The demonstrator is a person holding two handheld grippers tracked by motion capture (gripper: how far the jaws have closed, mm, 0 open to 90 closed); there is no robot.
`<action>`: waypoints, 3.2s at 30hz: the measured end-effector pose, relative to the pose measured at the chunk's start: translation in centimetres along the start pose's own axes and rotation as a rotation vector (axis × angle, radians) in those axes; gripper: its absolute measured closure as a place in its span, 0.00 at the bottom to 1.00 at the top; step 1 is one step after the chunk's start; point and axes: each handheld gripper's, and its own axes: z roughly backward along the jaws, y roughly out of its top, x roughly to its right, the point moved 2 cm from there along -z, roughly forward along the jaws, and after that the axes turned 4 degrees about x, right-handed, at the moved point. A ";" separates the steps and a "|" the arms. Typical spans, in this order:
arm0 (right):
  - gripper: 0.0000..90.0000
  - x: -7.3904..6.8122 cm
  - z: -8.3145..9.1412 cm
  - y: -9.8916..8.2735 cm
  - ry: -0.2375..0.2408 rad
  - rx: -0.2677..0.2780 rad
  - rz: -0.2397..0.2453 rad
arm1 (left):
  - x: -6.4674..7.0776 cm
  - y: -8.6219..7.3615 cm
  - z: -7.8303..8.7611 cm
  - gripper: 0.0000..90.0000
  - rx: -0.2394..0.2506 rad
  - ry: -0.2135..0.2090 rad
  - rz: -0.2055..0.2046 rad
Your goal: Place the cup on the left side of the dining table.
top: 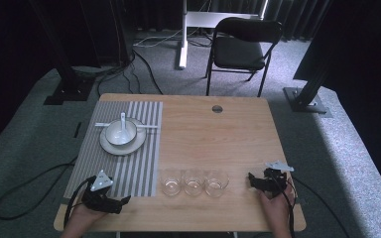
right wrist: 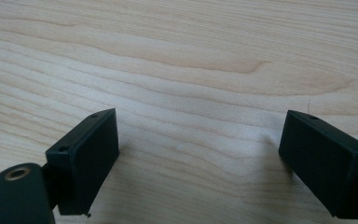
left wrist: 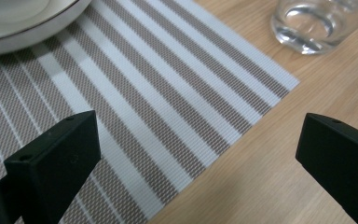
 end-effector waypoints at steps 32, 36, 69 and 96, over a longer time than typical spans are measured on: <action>0.13 0.0 0.0 0.0 0.000 0.000 0.000 | 3.4 4.9 -2.0 0.00 0.040 -0.109 -0.135; 0.13 0.0 0.0 0.0 0.000 0.000 0.000 | 3.8 5.4 -2.5 0.00 0.029 -0.127 -0.149; 0.13 0.0 0.0 0.0 0.000 -0.001 0.000 | 7.2 10.6 -5.6 0.00 0.031 -0.228 -0.240; 0.13 0.0 0.0 0.0 0.000 0.001 0.001 | 10.1 13.6 -8.4 0.00 -0.002 -0.283 -0.300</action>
